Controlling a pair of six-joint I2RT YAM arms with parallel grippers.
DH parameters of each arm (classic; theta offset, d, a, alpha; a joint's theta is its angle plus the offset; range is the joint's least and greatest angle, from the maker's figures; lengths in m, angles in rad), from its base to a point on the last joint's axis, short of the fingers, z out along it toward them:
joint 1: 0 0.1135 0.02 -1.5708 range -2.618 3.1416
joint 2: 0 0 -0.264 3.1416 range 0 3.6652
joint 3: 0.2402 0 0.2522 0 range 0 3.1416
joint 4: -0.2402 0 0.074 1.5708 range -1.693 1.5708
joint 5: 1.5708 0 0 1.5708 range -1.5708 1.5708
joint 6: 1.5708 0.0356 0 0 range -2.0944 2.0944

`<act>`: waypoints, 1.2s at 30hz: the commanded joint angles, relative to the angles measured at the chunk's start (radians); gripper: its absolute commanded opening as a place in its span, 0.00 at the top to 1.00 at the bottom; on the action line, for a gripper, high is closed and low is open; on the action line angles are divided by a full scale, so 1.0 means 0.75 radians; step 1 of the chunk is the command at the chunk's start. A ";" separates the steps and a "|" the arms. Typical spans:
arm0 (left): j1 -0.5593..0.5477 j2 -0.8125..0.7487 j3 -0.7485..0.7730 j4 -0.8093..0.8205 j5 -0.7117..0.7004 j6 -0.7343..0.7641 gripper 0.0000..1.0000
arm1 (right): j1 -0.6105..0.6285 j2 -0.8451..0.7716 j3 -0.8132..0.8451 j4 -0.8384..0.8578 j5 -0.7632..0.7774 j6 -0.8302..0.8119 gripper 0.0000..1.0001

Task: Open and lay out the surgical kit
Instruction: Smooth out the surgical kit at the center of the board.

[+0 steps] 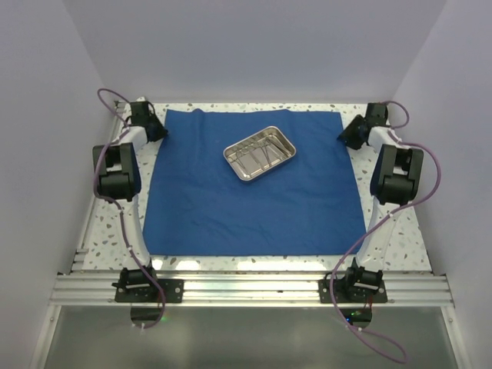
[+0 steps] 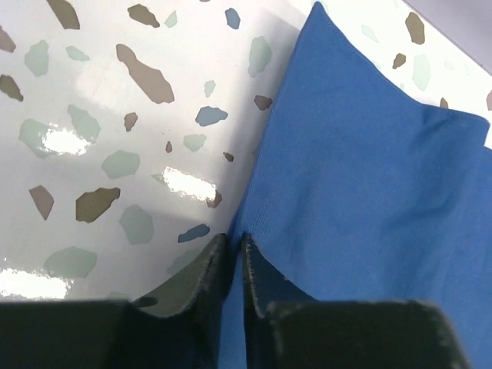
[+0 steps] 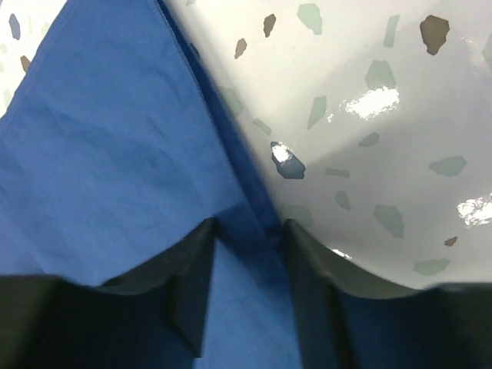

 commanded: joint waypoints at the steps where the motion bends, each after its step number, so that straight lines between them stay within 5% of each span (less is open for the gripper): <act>1: -0.010 0.094 0.028 -0.070 0.064 -0.004 0.84 | 0.004 0.027 0.050 -0.016 -0.070 0.004 0.59; 3: -0.010 0.105 0.040 -0.078 0.064 -0.004 0.98 | 0.004 0.030 0.052 -0.018 -0.070 0.002 0.71; 6: -0.010 0.115 0.054 -0.091 0.036 -0.015 1.00 | 0.004 0.032 0.048 -0.012 -0.070 0.000 1.00; 18: -0.024 0.141 0.191 -0.171 -0.024 -0.031 1.00 | -0.039 -0.064 -0.062 0.072 0.065 0.071 1.00; 36: 0.039 0.037 0.038 -0.230 -0.338 -0.129 1.00 | -0.097 -0.058 -0.079 0.205 0.040 0.133 1.00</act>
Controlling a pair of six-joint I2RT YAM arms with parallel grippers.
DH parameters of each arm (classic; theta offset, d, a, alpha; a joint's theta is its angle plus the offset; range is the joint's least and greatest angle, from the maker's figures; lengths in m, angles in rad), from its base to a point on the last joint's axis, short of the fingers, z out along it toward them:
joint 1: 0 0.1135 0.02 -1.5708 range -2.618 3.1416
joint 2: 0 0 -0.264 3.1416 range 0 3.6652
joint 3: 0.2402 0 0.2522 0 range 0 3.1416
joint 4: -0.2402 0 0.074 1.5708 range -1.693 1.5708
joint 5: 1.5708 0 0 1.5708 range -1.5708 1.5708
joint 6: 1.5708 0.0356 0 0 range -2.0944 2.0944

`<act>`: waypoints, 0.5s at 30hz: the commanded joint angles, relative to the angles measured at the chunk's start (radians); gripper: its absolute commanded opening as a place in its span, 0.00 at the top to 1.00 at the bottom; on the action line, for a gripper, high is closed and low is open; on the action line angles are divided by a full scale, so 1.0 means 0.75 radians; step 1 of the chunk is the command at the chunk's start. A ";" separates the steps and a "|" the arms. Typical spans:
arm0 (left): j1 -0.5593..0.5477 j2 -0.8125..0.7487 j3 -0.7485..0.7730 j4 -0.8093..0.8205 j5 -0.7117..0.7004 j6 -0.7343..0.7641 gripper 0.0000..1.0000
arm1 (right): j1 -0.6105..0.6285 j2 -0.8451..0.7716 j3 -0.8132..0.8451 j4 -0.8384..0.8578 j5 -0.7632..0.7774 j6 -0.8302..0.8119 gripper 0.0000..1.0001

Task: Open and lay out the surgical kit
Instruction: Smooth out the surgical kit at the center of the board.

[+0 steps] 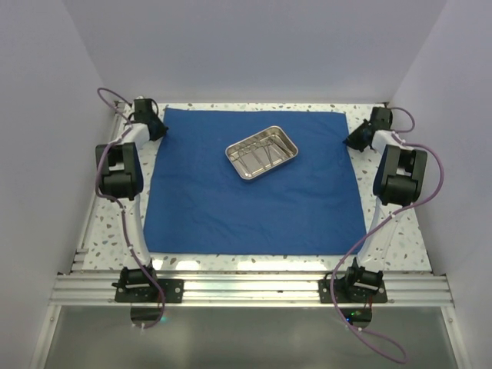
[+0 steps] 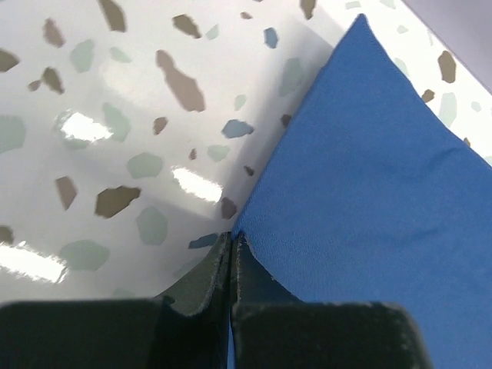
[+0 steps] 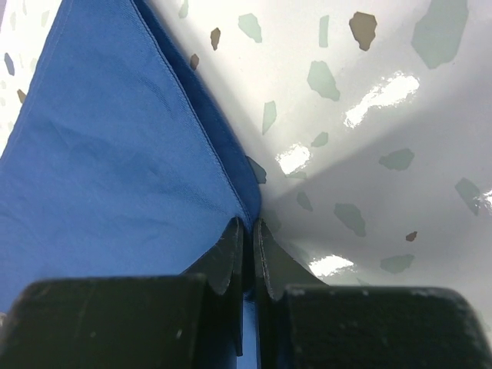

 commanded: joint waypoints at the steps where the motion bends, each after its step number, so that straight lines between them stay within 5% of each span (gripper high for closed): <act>1: 0.069 -0.058 -0.112 -0.101 -0.188 -0.032 1.00 | -0.042 -0.052 -0.018 0.156 0.046 0.021 1.00; 7: 0.096 -0.095 -0.165 -0.115 -0.152 -0.044 1.00 | -0.040 -0.067 -0.045 0.203 0.013 0.036 1.00; 8: 0.098 -0.102 -0.175 -0.132 -0.151 -0.052 0.96 | -0.040 -0.065 -0.031 0.195 0.003 0.036 0.94; 9: 0.098 -0.114 -0.188 -0.148 -0.159 -0.061 0.86 | -0.040 -0.065 -0.020 0.179 -0.003 0.030 0.75; 10: 0.098 -0.167 -0.210 -0.142 -0.184 -0.073 0.49 | -0.042 -0.075 -0.014 0.150 -0.001 0.023 0.21; 11: 0.096 -0.202 -0.275 -0.120 -0.192 -0.071 0.28 | -0.040 -0.089 -0.018 0.146 0.009 0.013 0.03; 13: 0.091 -0.332 -0.343 -0.065 -0.274 -0.063 0.00 | -0.040 -0.152 -0.065 0.144 0.064 0.009 0.01; 15: 0.077 -0.457 -0.398 -0.054 -0.335 -0.052 0.00 | -0.040 -0.199 -0.098 0.150 0.093 -0.001 0.01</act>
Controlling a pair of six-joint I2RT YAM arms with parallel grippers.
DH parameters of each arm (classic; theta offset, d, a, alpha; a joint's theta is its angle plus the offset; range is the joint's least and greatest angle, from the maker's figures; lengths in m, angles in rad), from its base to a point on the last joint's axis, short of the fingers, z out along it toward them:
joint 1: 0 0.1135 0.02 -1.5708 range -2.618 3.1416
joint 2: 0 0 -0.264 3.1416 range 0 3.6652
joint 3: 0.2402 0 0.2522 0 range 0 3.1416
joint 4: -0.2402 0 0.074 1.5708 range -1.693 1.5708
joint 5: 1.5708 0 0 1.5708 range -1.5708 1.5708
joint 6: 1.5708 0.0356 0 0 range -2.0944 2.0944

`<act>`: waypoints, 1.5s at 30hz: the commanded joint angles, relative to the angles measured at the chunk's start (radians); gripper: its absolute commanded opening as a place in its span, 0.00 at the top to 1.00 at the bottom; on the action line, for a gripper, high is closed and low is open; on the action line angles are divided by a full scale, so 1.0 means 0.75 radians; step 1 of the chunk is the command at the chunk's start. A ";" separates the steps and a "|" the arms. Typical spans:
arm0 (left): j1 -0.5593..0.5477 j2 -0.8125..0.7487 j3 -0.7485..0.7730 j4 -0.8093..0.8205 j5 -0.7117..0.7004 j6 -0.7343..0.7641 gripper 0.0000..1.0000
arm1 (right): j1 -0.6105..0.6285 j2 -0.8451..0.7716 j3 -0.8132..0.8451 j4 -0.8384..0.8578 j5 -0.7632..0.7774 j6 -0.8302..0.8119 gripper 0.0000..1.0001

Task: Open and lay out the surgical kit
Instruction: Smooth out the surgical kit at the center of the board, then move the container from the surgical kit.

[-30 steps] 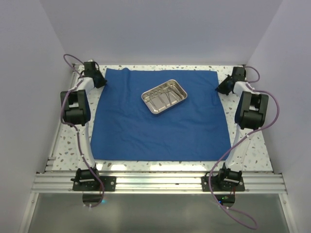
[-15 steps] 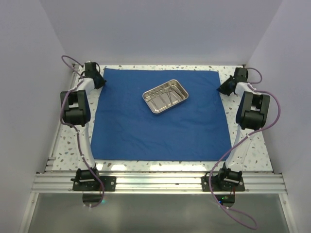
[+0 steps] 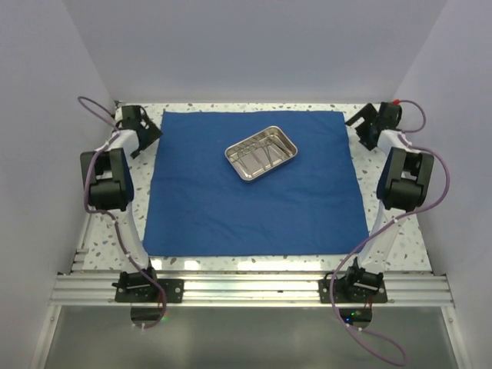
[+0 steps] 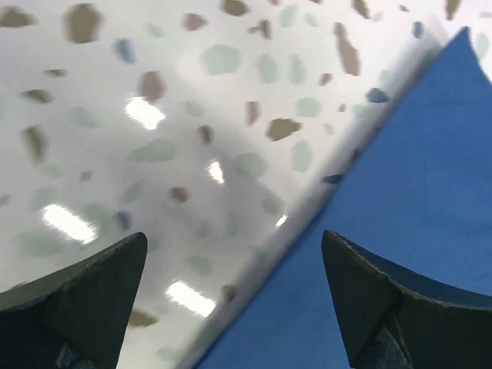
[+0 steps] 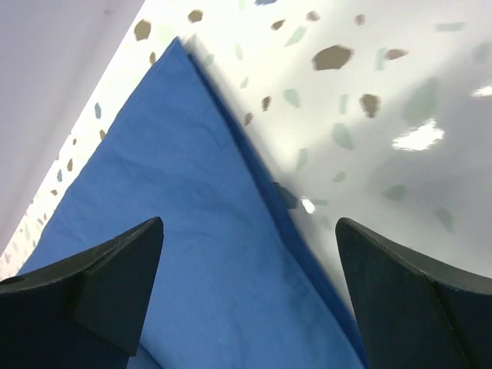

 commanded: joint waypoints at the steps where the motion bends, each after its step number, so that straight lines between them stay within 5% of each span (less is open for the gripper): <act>1: 0.012 -0.214 -0.091 -0.014 -0.186 0.036 0.00 | -0.017 -0.150 -0.088 -0.008 0.132 -0.030 0.01; 6: -0.170 -0.415 -0.063 -0.035 -0.280 0.206 0.01 | -0.017 -0.314 -0.231 -0.032 0.263 -0.022 0.01; 9: -0.326 -0.409 0.023 -0.120 -0.136 0.245 0.00 | -0.017 -0.420 -0.315 -0.075 0.324 -0.001 0.01; 16: -0.653 -0.368 0.001 -0.270 -0.118 0.184 0.00 | -0.017 -0.711 -0.542 -0.157 0.330 -0.019 0.01; 32: -0.982 -0.266 -0.167 -0.252 -0.192 0.053 0.05 | -0.013 -1.245 -0.922 -0.194 0.218 -0.046 0.01; 41: -1.034 -0.196 -0.173 -0.286 -0.243 0.035 0.36 | -0.013 -1.259 -0.943 -0.196 0.175 -0.062 0.01; 42: -1.032 -0.194 -0.181 -0.288 -0.251 0.037 0.52 | -0.013 -1.255 -0.951 -0.186 0.169 -0.062 0.01; 44: -1.032 -0.184 -0.183 -0.290 -0.270 0.037 0.63 | -0.013 -1.249 -0.961 -0.177 0.163 -0.060 0.01; 45: -1.032 -0.180 -0.175 -0.296 -0.276 0.037 0.78 | -0.013 -1.243 -0.963 -0.167 0.157 -0.058 0.01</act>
